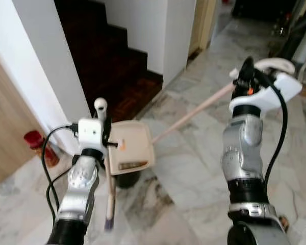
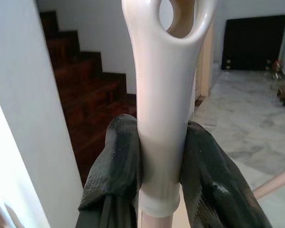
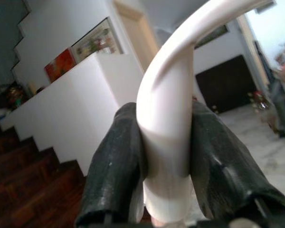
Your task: Sweep floor
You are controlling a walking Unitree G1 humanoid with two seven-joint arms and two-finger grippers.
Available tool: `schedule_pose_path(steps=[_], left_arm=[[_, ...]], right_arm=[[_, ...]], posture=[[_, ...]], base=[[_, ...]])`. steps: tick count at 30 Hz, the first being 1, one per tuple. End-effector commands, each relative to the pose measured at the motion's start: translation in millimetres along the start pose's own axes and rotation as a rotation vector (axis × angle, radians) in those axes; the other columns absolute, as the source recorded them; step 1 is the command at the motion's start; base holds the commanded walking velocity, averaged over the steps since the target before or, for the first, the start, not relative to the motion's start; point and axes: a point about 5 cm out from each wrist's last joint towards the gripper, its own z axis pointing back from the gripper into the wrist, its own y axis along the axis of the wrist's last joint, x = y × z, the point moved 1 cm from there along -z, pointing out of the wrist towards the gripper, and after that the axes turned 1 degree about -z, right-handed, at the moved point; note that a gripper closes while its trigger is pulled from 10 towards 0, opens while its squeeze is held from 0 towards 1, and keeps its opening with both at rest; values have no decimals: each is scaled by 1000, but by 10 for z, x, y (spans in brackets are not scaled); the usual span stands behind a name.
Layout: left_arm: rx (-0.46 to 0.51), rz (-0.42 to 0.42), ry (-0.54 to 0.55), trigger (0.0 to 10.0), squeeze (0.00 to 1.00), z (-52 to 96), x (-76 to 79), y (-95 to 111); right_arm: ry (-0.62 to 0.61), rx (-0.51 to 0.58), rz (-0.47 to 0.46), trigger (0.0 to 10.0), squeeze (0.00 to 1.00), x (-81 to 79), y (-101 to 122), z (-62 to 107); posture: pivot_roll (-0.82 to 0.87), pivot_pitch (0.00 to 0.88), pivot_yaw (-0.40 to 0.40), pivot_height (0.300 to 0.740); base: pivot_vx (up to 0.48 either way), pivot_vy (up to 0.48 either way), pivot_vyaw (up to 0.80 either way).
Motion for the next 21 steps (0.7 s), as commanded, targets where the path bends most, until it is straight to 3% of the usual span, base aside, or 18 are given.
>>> schedule_pose_path(steps=[1,5,21], left_arm=[[53,-17,4,10000,0,-18,-34,107],[45,-5,14,10000,0,1,-47,94],[30,2,6,10000,0,14,-49,83]], right_arm=[[44,88,-51,10000,0,-174,197,-70],[51,88,-48,10000,0,-175,202,-64],[36,85,-72,10000,0,-171,203,-68]], posture=[[106,0,-25,740],[105,0,-27,740],[112,0,-25,740]], base=[[281,0,0],[0,450,764],[0,472,0]])
